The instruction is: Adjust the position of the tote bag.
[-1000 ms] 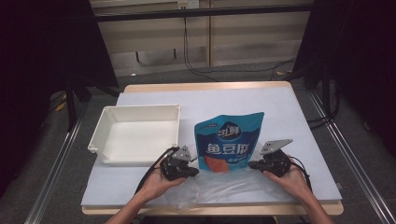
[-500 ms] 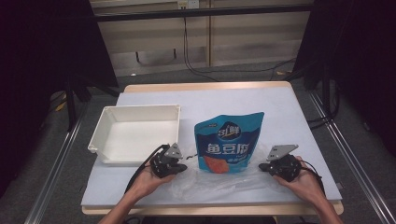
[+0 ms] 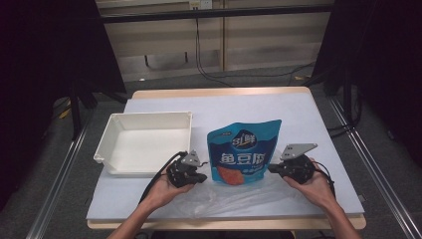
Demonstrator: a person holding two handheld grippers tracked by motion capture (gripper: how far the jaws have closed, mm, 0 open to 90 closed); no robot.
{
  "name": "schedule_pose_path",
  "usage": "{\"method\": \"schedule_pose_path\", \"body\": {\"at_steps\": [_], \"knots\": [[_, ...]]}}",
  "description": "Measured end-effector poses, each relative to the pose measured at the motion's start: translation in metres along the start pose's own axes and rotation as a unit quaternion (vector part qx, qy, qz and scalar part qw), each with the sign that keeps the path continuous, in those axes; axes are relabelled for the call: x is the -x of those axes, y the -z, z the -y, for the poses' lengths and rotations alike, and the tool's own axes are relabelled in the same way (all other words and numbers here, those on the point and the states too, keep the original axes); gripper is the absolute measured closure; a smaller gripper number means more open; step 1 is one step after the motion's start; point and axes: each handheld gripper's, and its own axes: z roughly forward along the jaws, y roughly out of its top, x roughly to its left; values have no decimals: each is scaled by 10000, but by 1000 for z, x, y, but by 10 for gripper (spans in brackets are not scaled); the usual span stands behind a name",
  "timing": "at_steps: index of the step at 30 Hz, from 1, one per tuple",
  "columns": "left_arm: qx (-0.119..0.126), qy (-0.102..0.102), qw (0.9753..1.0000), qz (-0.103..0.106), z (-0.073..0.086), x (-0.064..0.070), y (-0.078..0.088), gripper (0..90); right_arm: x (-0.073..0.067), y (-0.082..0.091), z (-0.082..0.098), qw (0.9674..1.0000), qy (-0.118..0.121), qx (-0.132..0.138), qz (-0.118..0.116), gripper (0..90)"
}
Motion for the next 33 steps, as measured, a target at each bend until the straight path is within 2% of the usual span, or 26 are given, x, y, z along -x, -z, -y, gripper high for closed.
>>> {"method": "schedule_pose_path", "body": {"at_steps": [2,3,4,5,7,8,10,14,16,17,18,21,22,23,27,31,33], "knots": [[-78,-65,9999,-61,1,1,-2,900,3,-11,2,9998,-96,-71,-128,900],[-73,-51,9999,-99,2,3,-4,900,4,-14,4,9998,-126,-121,-118,900],[-133,-166,9998,-65,3,2,-3,900,6,-17,6,9995,-171,-176,-174,900],[-67,-67,9999,-47,3,2,-4,900,7,-20,9,9995,-116,-278,-129,900],[-127,-48,9999,-30,4,2,-2,900,7,-22,12,9989,-11,-474,-64,900],[-189,-107,9998,-48,5,2,-1,900,6,-20,13,9986,-59,-523,-33,900],[-416,-337,9983,-231,5,6,3,900,5,-16,13,9970,190,-726,167,900],[-688,-558,9952,-413,9,6,10,900,1,-8,15,9925,527,-1040,373,900],[-694,-522,9954,-406,11,4,12,900,2,-6,15,9899,760,-1136,371,900],[-706,-532,9952,-423,12,4,13,900,0,-5,16,9896,692,-1186,418,900],[-732,-572,9947,-443,13,3,14,900,0,-4,16,9881,845,-1220,407,900],[-812,-577,9939,-466,17,1,18,900,-1,-2,15,9855,868,-1378,468,900],[-785,-536,9944,-469,19,-1,19,900,-1,0,17,9848,887,-1416,474,900],[-790,-515,9944,-471,22,-3,21,900,0,2,18,9850,879,-1406,472,900],[-542,-285,9974,-387,33,-7,26,900,3,10,27,9873,719,-1327,489,900],[-517,-250,9976,-397,38,-7,30,900,4,16,32,9869,648,-1391,498,900],[-520,-271,9974,-417,40,-7,32,900,6,19,36,9888,558,-1309,458,900]]}}
